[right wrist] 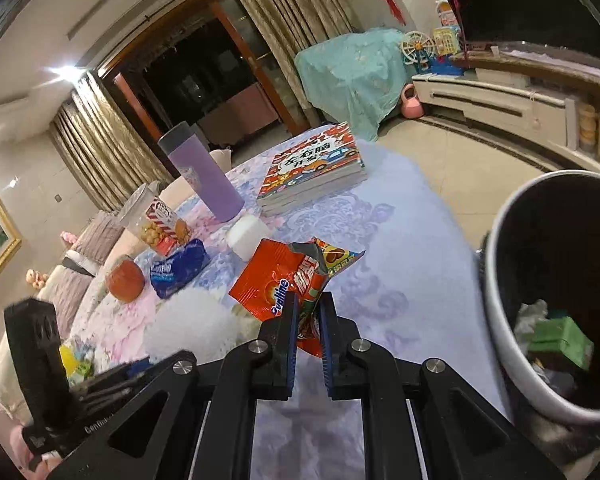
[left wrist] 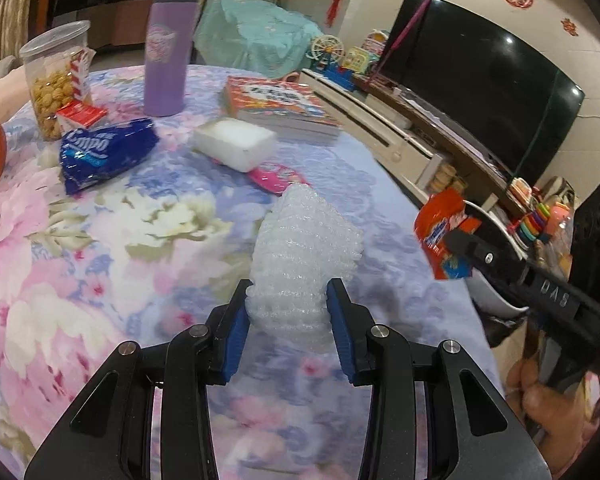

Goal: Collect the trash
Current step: 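Carry foam net and orange bag over the bin and open both tools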

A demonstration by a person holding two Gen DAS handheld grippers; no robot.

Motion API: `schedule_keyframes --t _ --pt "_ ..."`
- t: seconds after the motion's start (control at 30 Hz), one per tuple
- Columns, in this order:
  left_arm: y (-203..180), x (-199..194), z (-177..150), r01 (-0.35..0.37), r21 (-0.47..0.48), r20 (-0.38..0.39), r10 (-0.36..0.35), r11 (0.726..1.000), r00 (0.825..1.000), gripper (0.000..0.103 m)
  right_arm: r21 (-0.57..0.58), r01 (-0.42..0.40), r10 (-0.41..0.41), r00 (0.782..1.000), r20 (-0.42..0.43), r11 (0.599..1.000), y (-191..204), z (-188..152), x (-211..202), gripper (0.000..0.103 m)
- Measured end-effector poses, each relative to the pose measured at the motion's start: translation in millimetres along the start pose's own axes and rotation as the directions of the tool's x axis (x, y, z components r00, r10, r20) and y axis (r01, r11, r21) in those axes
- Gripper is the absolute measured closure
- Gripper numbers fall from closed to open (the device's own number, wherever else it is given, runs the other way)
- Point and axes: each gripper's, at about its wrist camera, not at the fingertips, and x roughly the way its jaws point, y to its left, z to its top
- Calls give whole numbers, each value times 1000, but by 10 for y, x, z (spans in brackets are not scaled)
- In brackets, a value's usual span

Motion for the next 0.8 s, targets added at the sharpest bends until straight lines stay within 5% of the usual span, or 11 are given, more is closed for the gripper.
schedule_keyframes --t 0.8 --pt "-985 -12 -99 132 141 -25 -130 981 991 66 45 130 -133 987 88 991 -536 -279 -886 93"
